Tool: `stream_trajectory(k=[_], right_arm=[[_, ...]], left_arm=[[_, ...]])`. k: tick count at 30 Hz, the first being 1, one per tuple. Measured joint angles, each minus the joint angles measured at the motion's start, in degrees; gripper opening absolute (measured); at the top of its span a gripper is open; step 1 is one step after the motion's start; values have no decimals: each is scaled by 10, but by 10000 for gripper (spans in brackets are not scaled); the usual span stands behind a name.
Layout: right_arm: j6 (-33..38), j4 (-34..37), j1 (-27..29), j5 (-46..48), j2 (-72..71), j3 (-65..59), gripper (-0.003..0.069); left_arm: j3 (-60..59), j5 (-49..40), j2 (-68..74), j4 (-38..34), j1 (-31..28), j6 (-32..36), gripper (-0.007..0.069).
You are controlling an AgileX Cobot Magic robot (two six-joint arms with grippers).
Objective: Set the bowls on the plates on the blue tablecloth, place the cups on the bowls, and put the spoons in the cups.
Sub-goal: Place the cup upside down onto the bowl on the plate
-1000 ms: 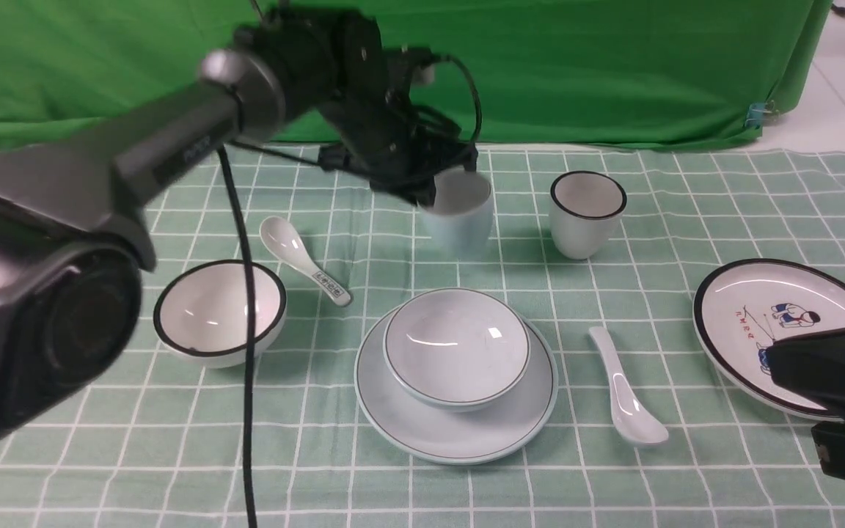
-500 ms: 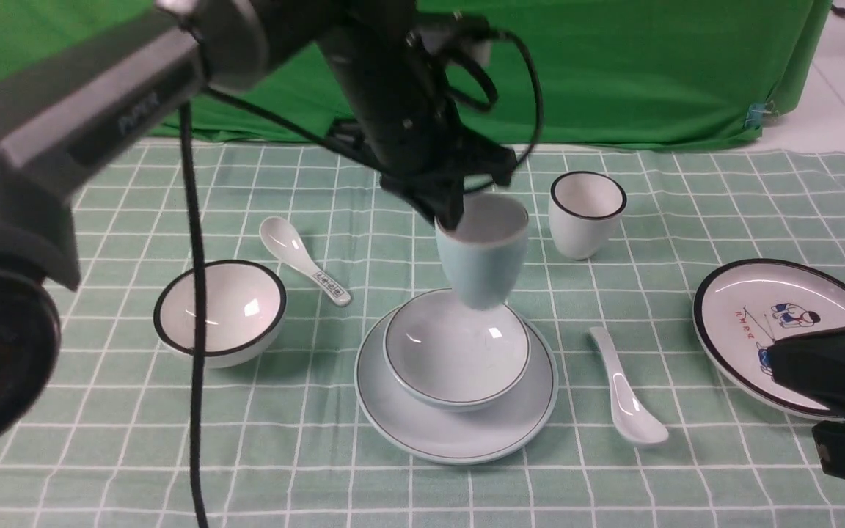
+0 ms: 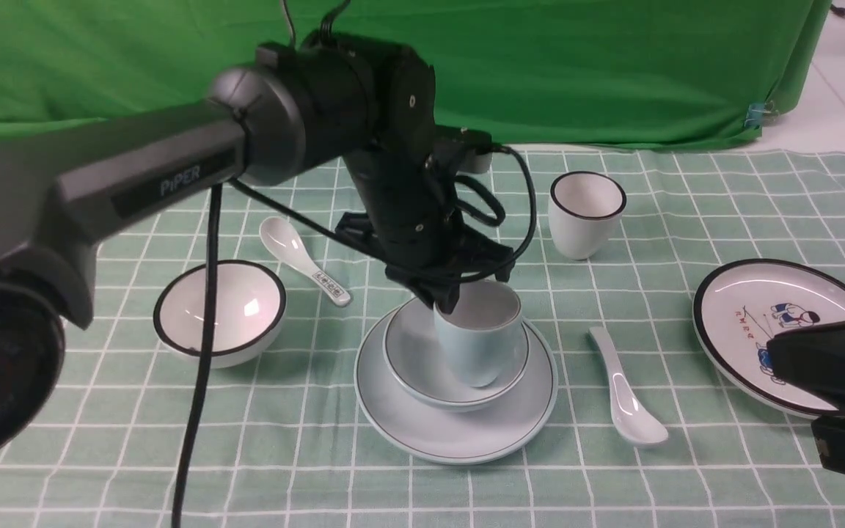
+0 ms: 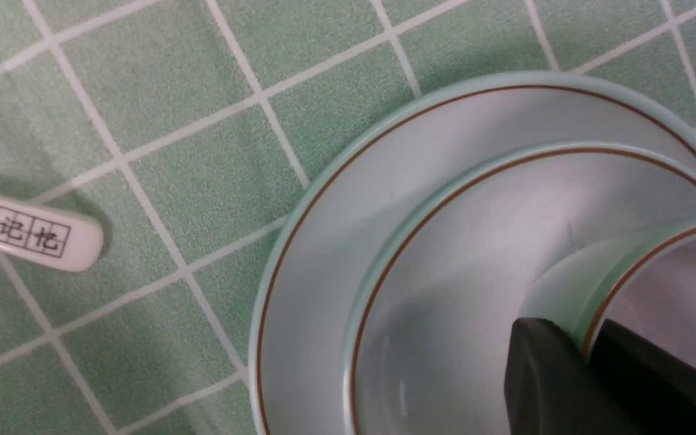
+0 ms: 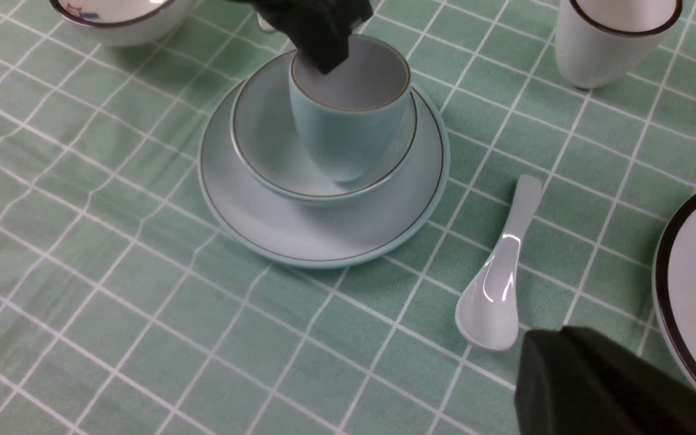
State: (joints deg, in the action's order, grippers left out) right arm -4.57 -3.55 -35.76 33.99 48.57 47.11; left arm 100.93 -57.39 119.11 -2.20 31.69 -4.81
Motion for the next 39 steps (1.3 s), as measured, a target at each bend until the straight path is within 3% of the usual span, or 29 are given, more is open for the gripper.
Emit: stream_trajectory(k=[19, 27, 33, 36, 39], right_arm=[[0, -1, 0, -13, 5, 0, 35], [0, -1, 0, -15, 5, 0, 35], [0, -1, 0, -28, 5, 0, 35], [-7, -1, 0, -39, 5, 0, 35], [-24, -1, 0, -38, 12, 2, 35]], left_arm=[[-43, 39, -40, 74, 3, -33, 28], [-88, 108, -49, 65, 3, -35, 28], [-88, 102, -50, 65, 3, -35, 33], [-88, 87, -50, 66, 3, -35, 80], [-88, 82, -50, 66, 3, -35, 199]])
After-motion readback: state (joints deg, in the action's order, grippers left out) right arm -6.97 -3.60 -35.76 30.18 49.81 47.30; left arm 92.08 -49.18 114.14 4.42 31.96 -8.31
